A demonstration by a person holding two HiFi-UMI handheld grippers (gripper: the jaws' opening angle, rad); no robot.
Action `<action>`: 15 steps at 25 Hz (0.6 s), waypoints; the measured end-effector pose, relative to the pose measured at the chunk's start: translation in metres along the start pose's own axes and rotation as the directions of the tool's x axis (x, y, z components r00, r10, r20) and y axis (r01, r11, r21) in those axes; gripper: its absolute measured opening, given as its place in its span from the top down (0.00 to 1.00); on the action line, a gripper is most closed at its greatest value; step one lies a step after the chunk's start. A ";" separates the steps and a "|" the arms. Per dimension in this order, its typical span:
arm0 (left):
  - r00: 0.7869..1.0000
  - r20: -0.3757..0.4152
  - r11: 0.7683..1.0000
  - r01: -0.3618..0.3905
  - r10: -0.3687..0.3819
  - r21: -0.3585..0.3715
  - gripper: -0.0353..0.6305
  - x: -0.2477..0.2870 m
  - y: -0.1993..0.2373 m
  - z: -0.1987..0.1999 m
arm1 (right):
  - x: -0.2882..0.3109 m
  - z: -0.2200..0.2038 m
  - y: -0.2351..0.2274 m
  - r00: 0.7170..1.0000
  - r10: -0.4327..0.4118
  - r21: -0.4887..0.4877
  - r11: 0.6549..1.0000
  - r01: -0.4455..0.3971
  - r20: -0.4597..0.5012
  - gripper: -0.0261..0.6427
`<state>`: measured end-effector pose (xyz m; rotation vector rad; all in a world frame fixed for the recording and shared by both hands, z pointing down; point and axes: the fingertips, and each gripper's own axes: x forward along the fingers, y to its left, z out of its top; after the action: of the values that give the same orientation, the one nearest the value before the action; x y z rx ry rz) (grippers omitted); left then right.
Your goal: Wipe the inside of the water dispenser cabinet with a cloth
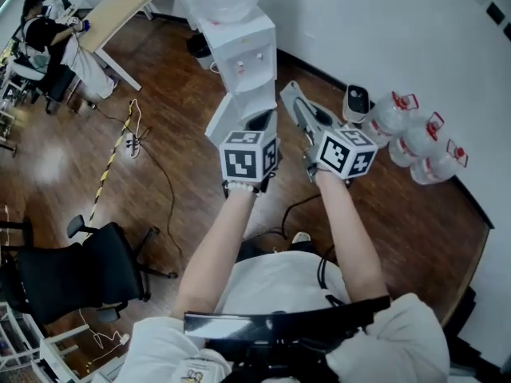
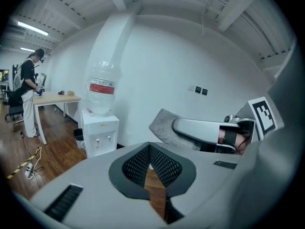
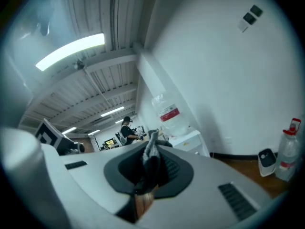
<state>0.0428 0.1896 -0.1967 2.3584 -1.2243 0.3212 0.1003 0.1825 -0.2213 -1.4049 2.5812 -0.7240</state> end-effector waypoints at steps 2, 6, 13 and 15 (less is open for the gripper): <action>1.000 0.013 1.000 0.018 -0.018 0.004 0.97 -0.021 0.006 -0.004 | -0.008 -0.006 0.021 1.000 0.016 -0.004 1.000 -0.016 0.027 0.89; 1.000 0.023 1.000 0.015 -0.015 0.008 0.97 -0.062 0.034 -0.019 | -0.006 -0.036 0.060 1.000 -0.018 -0.042 0.999 0.017 -0.011 0.90; 1.000 0.017 0.999 -0.014 0.015 -0.034 0.97 -0.112 0.099 -0.038 | 0.030 -0.079 0.110 0.995 -0.062 -0.082 0.995 0.056 -0.076 0.90; 1.000 0.024 0.999 -0.016 0.017 -0.038 0.97 -0.119 0.110 -0.036 | 0.036 -0.084 0.115 0.992 -0.082 -0.108 0.992 0.072 -0.092 0.90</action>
<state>-0.1154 0.2375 -0.1818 2.3276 -1.2513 0.2729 -0.0344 0.2356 -0.1960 -1.5446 2.6871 -0.6929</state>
